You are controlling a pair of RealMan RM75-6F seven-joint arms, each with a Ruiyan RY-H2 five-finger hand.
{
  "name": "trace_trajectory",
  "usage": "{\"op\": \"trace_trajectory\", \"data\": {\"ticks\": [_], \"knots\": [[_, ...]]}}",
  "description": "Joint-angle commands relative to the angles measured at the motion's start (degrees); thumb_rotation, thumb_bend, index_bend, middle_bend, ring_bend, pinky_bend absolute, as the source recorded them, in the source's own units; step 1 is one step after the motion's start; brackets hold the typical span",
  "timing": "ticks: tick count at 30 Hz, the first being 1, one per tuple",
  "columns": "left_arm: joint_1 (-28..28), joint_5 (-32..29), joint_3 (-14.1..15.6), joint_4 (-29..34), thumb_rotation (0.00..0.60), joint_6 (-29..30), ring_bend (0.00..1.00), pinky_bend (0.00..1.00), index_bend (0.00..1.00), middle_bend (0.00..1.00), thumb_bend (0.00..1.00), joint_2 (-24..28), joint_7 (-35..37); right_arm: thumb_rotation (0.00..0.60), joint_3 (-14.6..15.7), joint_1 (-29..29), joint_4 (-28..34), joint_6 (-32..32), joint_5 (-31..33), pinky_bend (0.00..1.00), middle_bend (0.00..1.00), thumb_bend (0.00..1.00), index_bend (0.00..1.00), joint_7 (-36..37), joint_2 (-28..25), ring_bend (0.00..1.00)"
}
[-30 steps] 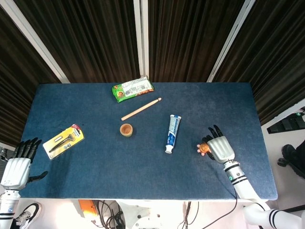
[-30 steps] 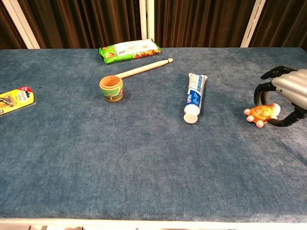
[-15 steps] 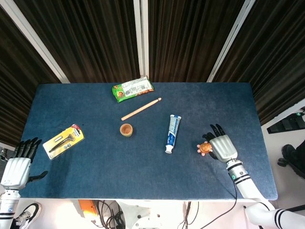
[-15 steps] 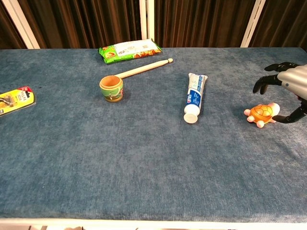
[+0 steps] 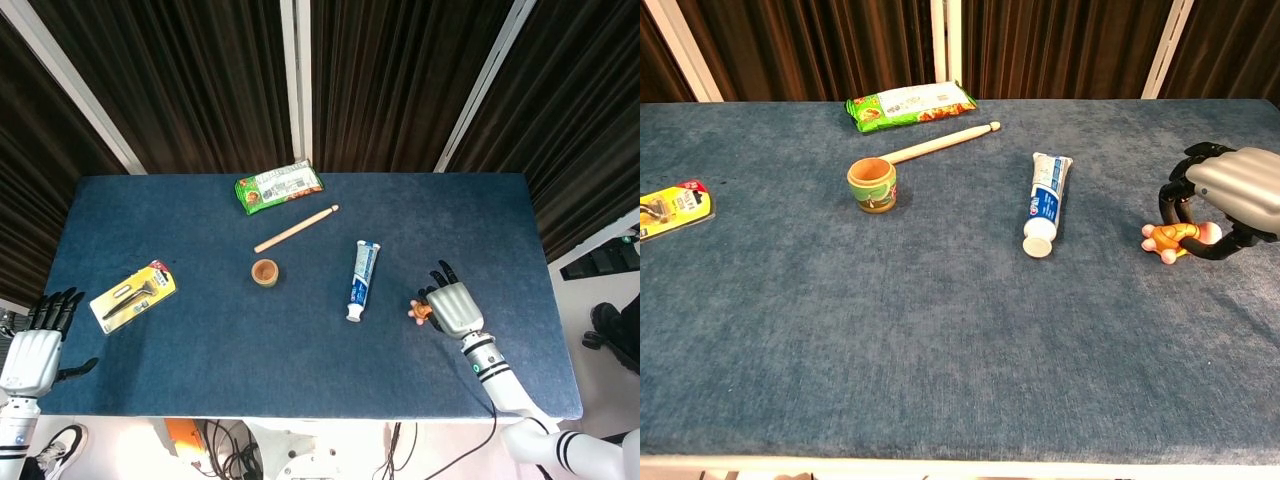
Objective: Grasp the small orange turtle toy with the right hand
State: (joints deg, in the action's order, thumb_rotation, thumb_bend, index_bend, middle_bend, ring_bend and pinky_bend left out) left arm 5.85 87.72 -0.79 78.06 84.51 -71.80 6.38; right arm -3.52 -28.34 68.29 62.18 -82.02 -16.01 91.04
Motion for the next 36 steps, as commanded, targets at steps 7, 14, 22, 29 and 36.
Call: {"op": "trace_trajectory", "data": {"ticks": [7,14,22,29,36], "knots": [[-0.1,0.1,0.0,-0.2,0.6,0.2,0.0,0.0,0.05,0.0,0.06,0.2,0.1,0.6,0.1,0.3,-2.8,2.6,-1.6,0.0,0.9,0.53,0.99,2.0,1.6,0.39],[-0.2,0.1,0.1,0.0,0.6,0.2,0.0,0.0,0.05,0.0,0.06,0.1,-0.1,0.6,-0.6,0.4,2.1,-1.5,2.9,0.0,0.44,0.34,0.4,-2.4,-2.2,0.09],[0.0,0.2,0.2,0.2,0.6,-0.1,0.0,0.0,0.05,0.0,0.06,0.0,-0.5,0.6,-1.5,0.7,6.2,-0.6,4.1,0.0,0.29,0.33,0.21,-2.8,-4.7,0.01],[0.0,0.1,0.2,0.2,0.6,-0.3,0.0,0.0,0.05,0.0,0.06,0.0,-0.5,0.6,-1.2,0.8,7.9,-1.1,4.7,0.0,0.29,0.33,0.21,-3.0,-5.9,0.01],[-0.1,0.0,0.3,0.0,0.6,-0.2,0.0,0.0,0.05,0.0,0.06,0.0,-0.2,0.6,-0.5,0.1,7.8,-4.0,6.7,0.0,0.29,0.33,0.22,-6.1,-5.2,0.01]]}}
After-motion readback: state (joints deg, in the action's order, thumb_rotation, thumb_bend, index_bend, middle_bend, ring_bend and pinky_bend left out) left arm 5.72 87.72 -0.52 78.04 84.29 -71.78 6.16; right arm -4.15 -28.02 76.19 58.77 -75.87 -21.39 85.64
